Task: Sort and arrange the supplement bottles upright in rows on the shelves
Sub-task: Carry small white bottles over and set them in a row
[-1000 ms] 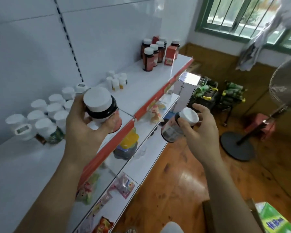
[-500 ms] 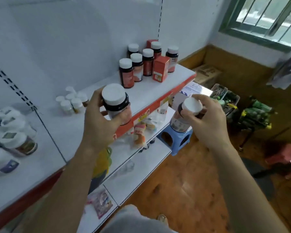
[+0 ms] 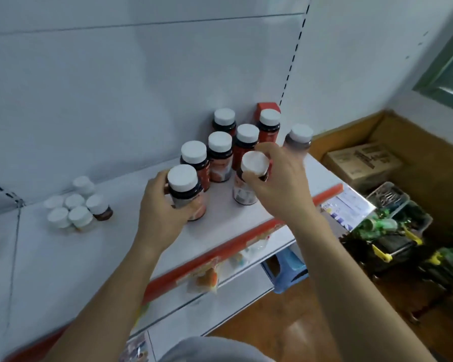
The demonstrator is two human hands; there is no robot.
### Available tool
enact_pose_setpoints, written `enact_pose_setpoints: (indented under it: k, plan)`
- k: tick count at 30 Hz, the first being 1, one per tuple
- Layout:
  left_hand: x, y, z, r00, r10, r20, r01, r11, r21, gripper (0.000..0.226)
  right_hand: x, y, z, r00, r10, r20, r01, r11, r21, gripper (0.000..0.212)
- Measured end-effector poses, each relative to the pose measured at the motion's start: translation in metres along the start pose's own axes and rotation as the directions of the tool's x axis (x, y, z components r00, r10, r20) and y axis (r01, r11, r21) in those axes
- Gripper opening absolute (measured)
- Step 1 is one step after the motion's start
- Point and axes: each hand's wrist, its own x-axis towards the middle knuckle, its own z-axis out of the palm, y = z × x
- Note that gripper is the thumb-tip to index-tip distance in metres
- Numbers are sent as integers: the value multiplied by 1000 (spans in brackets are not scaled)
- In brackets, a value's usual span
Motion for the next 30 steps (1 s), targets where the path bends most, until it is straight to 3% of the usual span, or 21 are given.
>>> enact_pose_setpoints:
  k: [2,4,8,12,14,17,20,23,26,28,30]
  plan:
    - [5,0,15,999,6,-40,-3,998,58,70,23,5,-3,997,-45,56,53,988,-144,44]
    - [5,1,27,996,6,-83,1,996,84,75,42,9,-7,988,-95,119,113,981,-156,36]
    - [6,2,46,988,-30,-153,31,999,6,82,72,22,-8,948,-218,234,243,966,-84,28]
    - [3,4,52,985,-125,-117,122,992,-33,92,98,18,-7,908,-357,218,336,933,128,20]
    - [-6,8,40,980,-147,-136,152,988,32,82,113,3,-3,861,-461,215,428,885,182,16]
    - [-32,6,3,953,-135,-272,196,957,213,46,132,-31,15,757,-591,278,561,807,185,19]
    - [-62,-3,-42,906,-117,-407,279,888,365,21,130,-65,37,698,-633,336,607,771,193,20]
    - [-84,-15,-82,838,-104,-535,381,814,438,23,101,-106,61,609,-723,326,656,690,306,18]
    - [-77,-27,-111,784,-126,-608,432,814,389,34,64,-140,98,524,-767,370,622,642,449,19]
    - [-63,-35,-123,797,-150,-585,428,825,371,48,43,-151,128,498,-738,456,588,673,448,26]
    - [-49,-41,-133,855,-131,-502,377,822,427,54,29,-154,153,515,-691,507,538,721,437,30]
